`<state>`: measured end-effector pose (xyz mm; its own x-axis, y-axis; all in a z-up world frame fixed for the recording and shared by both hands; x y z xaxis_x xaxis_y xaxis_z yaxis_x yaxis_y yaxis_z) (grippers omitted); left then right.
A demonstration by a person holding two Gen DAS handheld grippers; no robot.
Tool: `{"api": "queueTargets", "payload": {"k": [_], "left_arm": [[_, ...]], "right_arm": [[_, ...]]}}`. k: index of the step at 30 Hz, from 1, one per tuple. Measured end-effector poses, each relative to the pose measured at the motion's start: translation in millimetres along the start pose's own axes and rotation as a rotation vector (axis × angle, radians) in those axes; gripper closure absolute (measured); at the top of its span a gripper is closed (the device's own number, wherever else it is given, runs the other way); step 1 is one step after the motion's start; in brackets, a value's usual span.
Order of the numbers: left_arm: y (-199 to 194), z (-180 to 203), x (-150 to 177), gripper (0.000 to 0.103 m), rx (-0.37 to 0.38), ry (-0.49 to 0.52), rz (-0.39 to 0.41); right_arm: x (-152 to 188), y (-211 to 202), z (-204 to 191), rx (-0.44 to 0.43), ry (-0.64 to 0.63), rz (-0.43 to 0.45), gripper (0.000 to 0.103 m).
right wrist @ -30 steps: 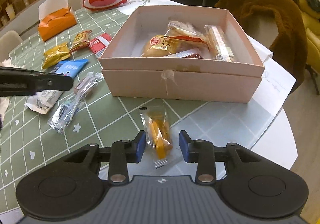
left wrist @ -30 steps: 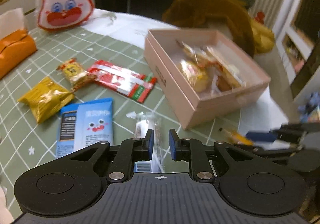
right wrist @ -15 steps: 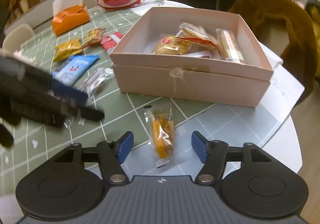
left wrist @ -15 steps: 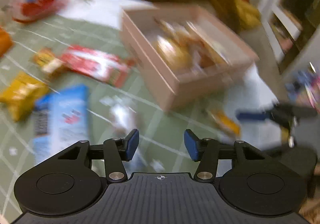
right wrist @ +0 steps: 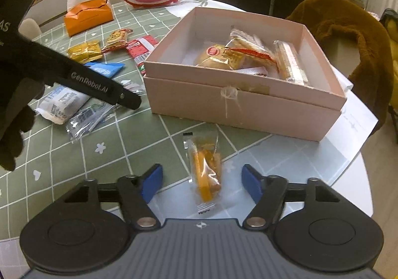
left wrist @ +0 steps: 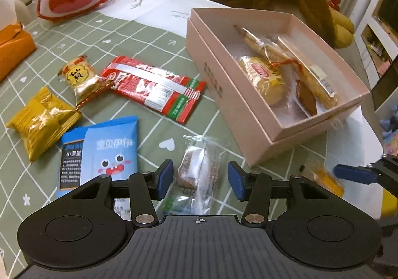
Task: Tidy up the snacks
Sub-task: 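Grasp the clear-wrapped cake with the left gripper while the right grasps the orange candy, then carry both snacks over the pink box and open both grippers to drop them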
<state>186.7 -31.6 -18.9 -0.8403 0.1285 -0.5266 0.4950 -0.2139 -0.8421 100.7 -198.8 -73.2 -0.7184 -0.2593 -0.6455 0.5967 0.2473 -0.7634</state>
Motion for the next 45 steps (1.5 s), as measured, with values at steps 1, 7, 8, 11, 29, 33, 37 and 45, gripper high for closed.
{"api": "queueTargets", "payload": {"k": [1,7,8,11,29,33,37,45], "left_arm": [[-1.1,1.0,2.5,0.06,0.006,0.0,-0.002],[-16.7,17.6,29.4,0.061,0.059,0.011,-0.016],[-19.8,22.0,36.1,0.061,0.068,0.015,-0.017],[-36.5,37.1,56.0,0.062,0.095,0.043,0.002],[-69.1,47.3,-171.1,0.06,0.321,-0.1,0.211],[-32.5,29.0,-161.3,0.06,0.294,-0.166,0.14],[-38.1,-11.2,-135.0,0.06,0.226,-0.231,0.179],[-58.5,-124.4,-18.9,0.06,-0.02,-0.502,0.214]], "right_arm": [[-0.8,-0.8,-1.0,-0.002,-0.002,-0.005,0.065],[3.1,-11.8,-8.5,-0.003,0.003,-0.042,0.079],[4.9,-15.8,-10.0,-0.005,0.001,-0.044,0.079],[7.5,-34.8,-12.4,-0.016,-0.001,-0.035,0.08],[-187.7,-95.5,98.7,-0.018,0.162,0.218,0.071],[-170.5,-62.0,122.3,0.002,0.243,0.158,0.056],[-155.5,-39.2,125.4,0.013,0.253,0.104,0.054],[-163.3,-3.7,49.3,-0.064,0.152,0.033,0.048]]}}
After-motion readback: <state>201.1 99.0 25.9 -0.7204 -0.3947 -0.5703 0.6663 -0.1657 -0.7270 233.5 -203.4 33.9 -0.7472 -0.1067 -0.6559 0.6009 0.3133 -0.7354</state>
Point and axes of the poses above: each gripper's, at about its wrist camera, not at the fingertips, and y roughly the way its jaws point, z to its right, x to its underside, the point moved 5 cm from there along y, roughly the way its jaws point, and after that the axes turned 2 degrees about x, right-handed, at the moved point
